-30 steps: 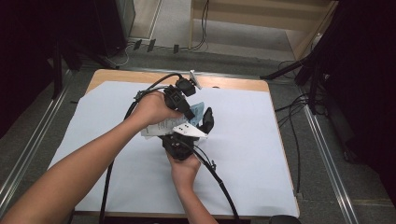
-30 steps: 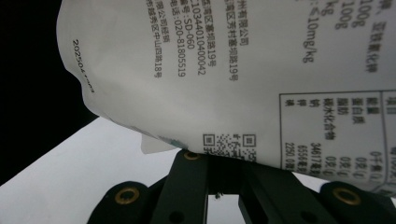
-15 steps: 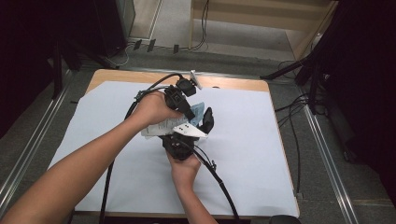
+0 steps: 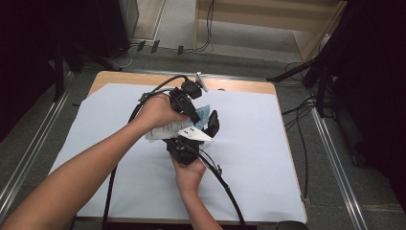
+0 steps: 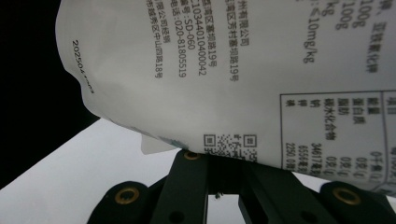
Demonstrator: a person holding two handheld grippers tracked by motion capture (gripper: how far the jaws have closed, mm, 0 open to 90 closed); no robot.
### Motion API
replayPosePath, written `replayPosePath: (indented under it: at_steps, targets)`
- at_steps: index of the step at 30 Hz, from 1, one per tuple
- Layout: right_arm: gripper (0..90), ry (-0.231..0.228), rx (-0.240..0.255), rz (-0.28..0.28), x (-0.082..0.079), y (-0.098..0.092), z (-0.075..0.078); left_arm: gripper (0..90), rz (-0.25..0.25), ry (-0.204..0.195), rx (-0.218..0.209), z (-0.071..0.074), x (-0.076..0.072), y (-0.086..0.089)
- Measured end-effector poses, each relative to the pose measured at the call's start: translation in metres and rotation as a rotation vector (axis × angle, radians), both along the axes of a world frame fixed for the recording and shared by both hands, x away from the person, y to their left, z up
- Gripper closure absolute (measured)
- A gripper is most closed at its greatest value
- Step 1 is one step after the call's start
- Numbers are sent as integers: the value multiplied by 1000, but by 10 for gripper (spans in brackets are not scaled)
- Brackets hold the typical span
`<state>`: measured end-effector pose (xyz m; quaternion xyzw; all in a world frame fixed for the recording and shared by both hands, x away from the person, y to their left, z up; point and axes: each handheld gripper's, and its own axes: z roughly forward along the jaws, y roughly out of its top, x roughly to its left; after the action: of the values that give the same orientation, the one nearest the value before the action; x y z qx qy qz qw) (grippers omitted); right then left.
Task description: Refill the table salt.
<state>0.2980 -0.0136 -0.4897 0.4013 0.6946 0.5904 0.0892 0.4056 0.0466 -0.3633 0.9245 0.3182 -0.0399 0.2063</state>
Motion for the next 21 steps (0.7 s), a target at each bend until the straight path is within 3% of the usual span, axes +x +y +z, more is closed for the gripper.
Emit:
replayPosePath:
  at_steps: [8, 21]
  targets:
    - [900, 2, 6, -5, -1, 1, 0, 900, 0, 2, 7, 0, 0, 0]
    - [900, -23, -23, -42, -5, 3, 0, 900, 2, -7, -2, -1, -1, 0]
